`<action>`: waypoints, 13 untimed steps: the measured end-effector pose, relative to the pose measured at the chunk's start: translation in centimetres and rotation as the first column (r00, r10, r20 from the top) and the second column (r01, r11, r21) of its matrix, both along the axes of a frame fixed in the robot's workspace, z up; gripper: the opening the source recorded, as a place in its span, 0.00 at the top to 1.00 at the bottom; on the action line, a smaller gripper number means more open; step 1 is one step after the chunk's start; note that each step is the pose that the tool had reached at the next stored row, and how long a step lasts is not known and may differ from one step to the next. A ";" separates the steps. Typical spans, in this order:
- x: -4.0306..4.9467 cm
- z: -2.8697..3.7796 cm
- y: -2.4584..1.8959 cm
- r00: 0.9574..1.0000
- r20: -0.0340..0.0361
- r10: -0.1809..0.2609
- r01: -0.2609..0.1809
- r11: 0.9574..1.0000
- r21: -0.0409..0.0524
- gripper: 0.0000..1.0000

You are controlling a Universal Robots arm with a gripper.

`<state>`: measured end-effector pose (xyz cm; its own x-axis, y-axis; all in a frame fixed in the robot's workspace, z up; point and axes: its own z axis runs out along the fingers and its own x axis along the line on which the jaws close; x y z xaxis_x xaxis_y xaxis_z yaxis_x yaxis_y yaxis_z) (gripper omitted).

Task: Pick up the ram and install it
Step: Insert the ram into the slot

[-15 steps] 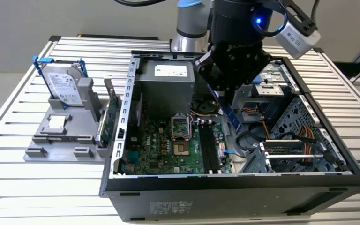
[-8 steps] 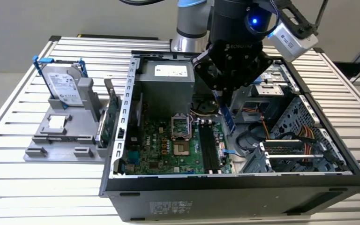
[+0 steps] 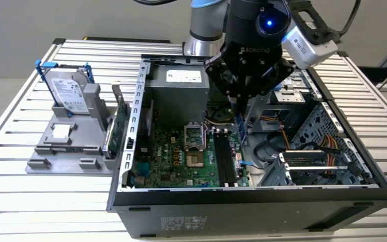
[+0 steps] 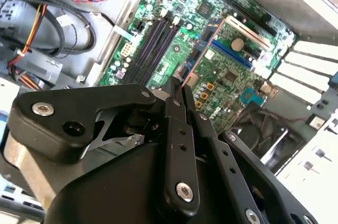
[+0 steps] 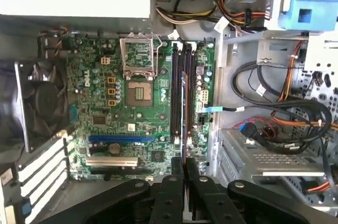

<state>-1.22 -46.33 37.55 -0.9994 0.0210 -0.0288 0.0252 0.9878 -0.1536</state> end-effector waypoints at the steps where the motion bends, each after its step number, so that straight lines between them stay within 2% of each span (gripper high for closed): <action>1: 0.00 -0.03 0.00 1.000 0.000 -0.018 0.018 1.000 0.000 1.00; 5: 0.01 -0.70 -0.01 0.996 0.000 -0.089 0.089 0.996 0.000 1.00; 7: 0.22 -1.05 0.00 0.995 0.000 -0.101 0.101 0.995 0.000 1.00; 10: 0.27 -1.58 0.02 0.997 0.001 -0.075 0.075 0.997 0.000 1.00; 13: 0.27 -1.92 0.02 1.000 0.001 -0.020 0.020 1.000 0.000 1.00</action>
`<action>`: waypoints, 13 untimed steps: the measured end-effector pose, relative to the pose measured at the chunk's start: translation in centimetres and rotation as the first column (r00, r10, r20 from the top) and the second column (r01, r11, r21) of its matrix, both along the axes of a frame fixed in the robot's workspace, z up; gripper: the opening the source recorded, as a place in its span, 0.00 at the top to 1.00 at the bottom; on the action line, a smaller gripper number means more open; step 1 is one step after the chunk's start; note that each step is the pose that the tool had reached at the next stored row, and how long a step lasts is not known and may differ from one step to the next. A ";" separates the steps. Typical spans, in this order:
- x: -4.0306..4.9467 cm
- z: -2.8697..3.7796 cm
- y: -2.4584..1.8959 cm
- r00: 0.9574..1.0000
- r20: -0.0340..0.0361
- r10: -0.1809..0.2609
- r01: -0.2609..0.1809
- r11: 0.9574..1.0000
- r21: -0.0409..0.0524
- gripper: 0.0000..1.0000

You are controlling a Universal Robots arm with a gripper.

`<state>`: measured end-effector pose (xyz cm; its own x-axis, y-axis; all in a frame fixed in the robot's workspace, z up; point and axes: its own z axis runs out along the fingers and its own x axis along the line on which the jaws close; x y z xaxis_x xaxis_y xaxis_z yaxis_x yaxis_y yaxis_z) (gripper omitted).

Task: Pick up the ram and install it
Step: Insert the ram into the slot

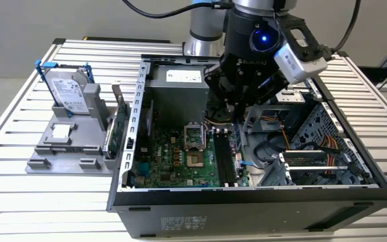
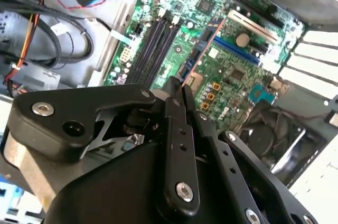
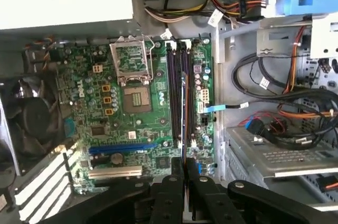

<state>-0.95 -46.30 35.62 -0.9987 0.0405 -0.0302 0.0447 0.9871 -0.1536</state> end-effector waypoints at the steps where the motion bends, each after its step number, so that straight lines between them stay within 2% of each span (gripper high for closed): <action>1: 0.00 -0.11 0.00 1.000 0.000 0.018 -0.018 1.000 0.000 1.00; 3: 0.21 -0.47 0.05 0.999 0.000 0.037 -0.037 0.999 0.000 1.00; 10: 3.10 -1.74 0.10 0.999 -0.001 0.038 -0.038 0.999 0.000 1.00; 13: 3.57 -2.29 0.16 0.999 0.000 0.038 -0.038 0.999 0.000 1.00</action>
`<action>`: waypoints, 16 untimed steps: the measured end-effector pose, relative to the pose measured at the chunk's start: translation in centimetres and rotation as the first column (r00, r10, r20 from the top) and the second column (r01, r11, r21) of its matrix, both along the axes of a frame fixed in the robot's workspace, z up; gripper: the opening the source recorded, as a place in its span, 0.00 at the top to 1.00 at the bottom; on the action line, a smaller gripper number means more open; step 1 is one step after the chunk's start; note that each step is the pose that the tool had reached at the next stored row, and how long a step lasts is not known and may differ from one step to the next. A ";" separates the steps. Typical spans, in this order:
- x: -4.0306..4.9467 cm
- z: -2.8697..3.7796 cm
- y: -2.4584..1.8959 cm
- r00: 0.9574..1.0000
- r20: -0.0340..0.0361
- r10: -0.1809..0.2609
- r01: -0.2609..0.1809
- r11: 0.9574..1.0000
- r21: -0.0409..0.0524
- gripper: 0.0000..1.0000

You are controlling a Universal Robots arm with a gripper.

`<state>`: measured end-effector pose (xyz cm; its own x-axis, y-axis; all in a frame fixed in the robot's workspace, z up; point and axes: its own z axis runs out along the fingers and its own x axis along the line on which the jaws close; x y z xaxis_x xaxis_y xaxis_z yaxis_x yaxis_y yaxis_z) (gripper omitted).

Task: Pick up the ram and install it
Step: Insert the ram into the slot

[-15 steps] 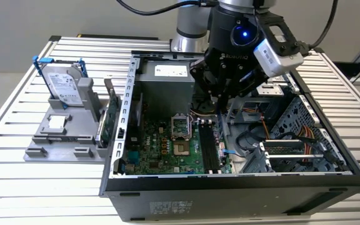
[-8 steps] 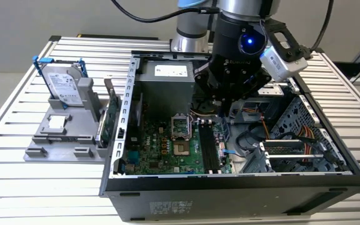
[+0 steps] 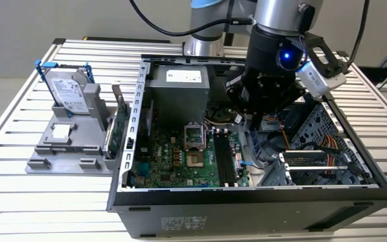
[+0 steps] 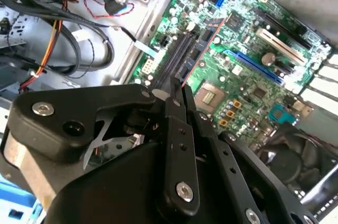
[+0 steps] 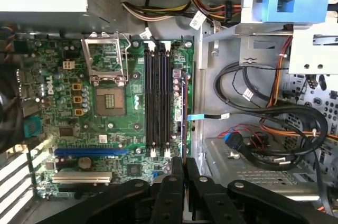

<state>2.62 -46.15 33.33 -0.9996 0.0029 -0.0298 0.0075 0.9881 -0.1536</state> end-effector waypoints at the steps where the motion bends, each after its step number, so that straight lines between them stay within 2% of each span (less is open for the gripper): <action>1: 0.01 -0.19 0.02 1.000 0.000 0.000 0.000 1.000 0.000 1.00; 16: -0.76 -2.93 0.11 1.000 0.000 -0.019 0.019 1.000 0.000 1.00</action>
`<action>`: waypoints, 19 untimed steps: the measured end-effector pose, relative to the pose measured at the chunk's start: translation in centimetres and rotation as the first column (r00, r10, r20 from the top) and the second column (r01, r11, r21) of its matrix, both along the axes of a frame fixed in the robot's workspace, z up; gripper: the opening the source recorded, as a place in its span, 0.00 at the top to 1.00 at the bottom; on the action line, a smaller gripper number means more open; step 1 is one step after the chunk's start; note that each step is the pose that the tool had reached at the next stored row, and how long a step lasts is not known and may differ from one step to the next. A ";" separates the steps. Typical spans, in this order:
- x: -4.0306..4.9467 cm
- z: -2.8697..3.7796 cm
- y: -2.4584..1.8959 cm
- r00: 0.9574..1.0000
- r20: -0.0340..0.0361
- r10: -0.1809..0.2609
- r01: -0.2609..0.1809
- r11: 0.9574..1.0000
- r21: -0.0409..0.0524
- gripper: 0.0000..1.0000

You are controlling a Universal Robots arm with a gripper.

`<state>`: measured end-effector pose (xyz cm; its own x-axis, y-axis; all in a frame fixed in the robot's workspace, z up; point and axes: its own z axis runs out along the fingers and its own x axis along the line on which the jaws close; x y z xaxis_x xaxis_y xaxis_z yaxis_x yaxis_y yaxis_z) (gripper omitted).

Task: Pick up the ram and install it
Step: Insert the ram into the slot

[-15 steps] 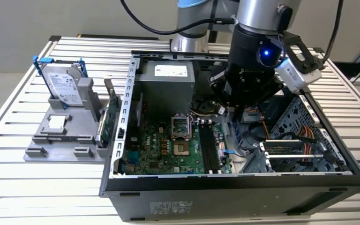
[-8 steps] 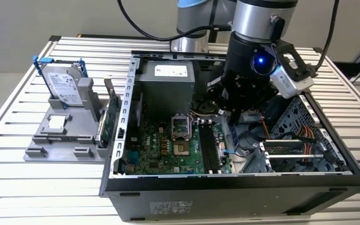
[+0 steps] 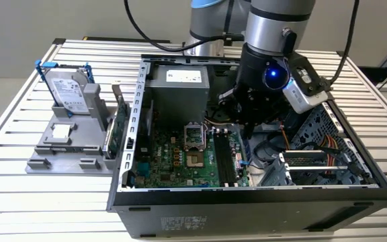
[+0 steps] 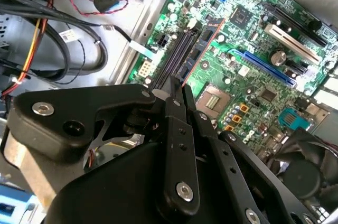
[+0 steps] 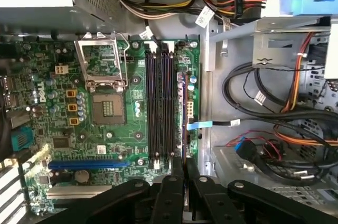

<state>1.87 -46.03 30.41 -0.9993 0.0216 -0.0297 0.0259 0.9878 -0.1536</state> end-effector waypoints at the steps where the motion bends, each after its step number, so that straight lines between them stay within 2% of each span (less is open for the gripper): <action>1: -0.17 -0.17 0.00 1.000 0.000 0.000 0.000 1.000 0.000 1.00; 5: -0.77 -0.90 0.14 1.000 0.000 -0.002 0.002 1.000 0.000 1.00; 12: -0.70 -2.19 1.23 1.000 0.000 -0.002 0.002 1.000 0.000 1.00; 19: -0.27 -3.44 1.32 1.000 0.000 -0.002 0.002 1.000 0.000 1.00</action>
